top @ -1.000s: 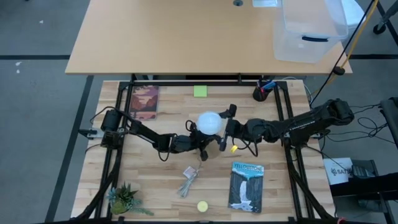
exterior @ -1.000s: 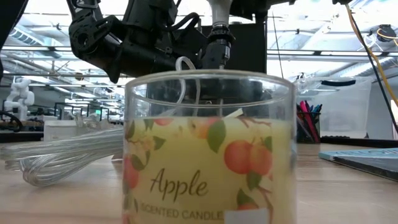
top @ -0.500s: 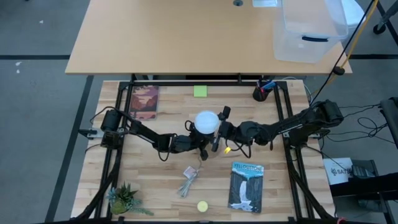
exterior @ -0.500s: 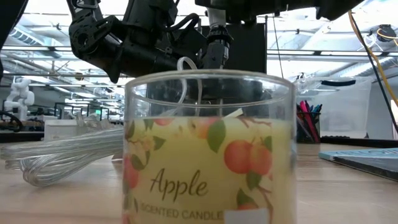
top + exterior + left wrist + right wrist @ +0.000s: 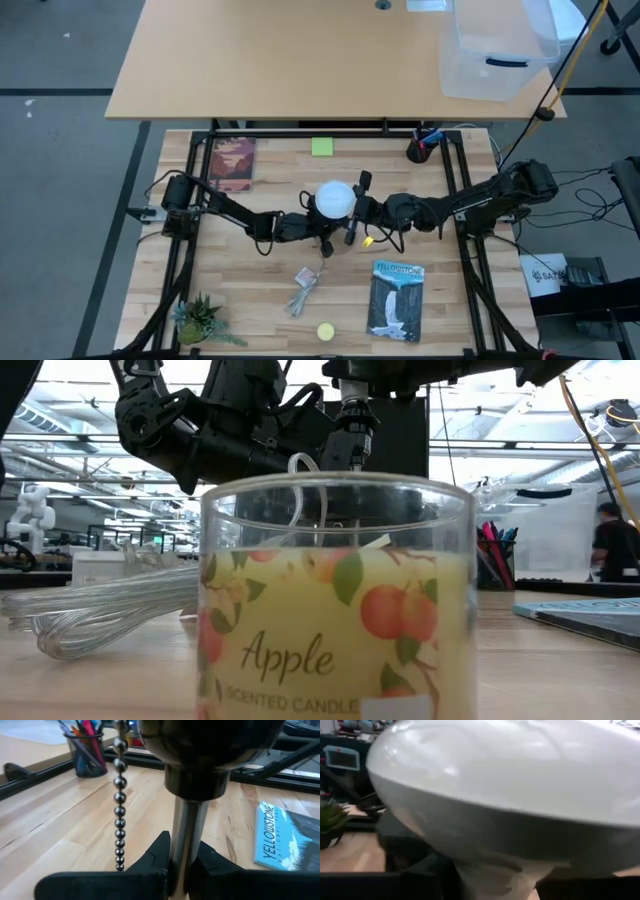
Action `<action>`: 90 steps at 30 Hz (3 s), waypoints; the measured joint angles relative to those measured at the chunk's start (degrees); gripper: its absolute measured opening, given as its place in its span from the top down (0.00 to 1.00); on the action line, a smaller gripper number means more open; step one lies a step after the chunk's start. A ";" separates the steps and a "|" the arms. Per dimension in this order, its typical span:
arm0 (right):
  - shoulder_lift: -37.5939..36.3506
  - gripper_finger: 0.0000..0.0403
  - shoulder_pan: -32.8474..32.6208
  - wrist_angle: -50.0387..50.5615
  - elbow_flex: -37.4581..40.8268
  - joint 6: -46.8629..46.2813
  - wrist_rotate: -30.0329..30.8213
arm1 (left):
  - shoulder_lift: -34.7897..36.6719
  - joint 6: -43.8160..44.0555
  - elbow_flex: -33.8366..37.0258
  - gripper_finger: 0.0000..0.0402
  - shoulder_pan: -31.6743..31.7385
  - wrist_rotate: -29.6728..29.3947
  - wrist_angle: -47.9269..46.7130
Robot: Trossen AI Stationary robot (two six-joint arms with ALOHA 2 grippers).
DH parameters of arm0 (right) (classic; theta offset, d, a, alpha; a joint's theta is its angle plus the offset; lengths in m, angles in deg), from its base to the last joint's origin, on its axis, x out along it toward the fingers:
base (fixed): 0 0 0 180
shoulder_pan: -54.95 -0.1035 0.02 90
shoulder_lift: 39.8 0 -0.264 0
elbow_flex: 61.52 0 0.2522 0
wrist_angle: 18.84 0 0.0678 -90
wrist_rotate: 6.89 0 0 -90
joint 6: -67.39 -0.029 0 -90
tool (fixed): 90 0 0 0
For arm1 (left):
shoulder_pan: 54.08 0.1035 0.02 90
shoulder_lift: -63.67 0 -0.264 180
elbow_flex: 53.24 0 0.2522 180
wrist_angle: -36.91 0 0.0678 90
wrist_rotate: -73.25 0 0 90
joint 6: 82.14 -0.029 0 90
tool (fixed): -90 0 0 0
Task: Screw lightbulb
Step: Remove the white lightbulb from the brown lamp
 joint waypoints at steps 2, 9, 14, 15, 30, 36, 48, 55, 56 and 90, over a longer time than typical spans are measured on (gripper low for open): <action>-1.05 0.53 0.67 2.13 0.00 -0.35 -2.33 | 0.02 -0.88 0.04 0.93 0.04 1.61 0.00; -4.73 0.56 4.95 7.45 0.01 -1.11 -16.48 | 0.04 -3.63 -0.01 0.93 0.30 8.18 0.42; -6.98 0.57 9.48 7.14 -0.39 -1.43 -26.31 | 0.04 -5.91 -0.04 0.93 0.48 13.96 0.70; -7.01 0.57 10.24 8.12 -0.21 -1.60 -28.21 | 0.04 -6.23 -0.06 0.93 0.55 14.85 0.79; -8.41 0.57 23.75 18.18 -0.20 -6.01 -31.94 | -0.19 -3.77 0.09 0.93 -0.19 10.41 3.05; -8.48 0.57 26.75 28.97 -0.20 -7.98 -32.01 | -0.99 -3.61 0.47 0.81 -0.88 9.02 3.87; -8.48 0.57 26.85 48.28 -0.15 -8.46 -32.15 | 5.41 -4.69 0.44 0.38 -2.97 5.65 0.34; -8.48 0.57 26.85 50.91 3.21 -11.03 -32.14 | 17.24 -3.69 0.46 0.34 -3.66 5.23 -17.04; -8.47 0.57 26.85 50.15 4.38 -11.56 -32.13 | 18.85 -3.66 0.46 0.34 -3.83 5.21 -18.54; -8.39 0.58 12.80 28.57 24.87 -34.48 -24.33 | 51.87 18.59 37.13 0.98 -3.34 -10.03 -15.31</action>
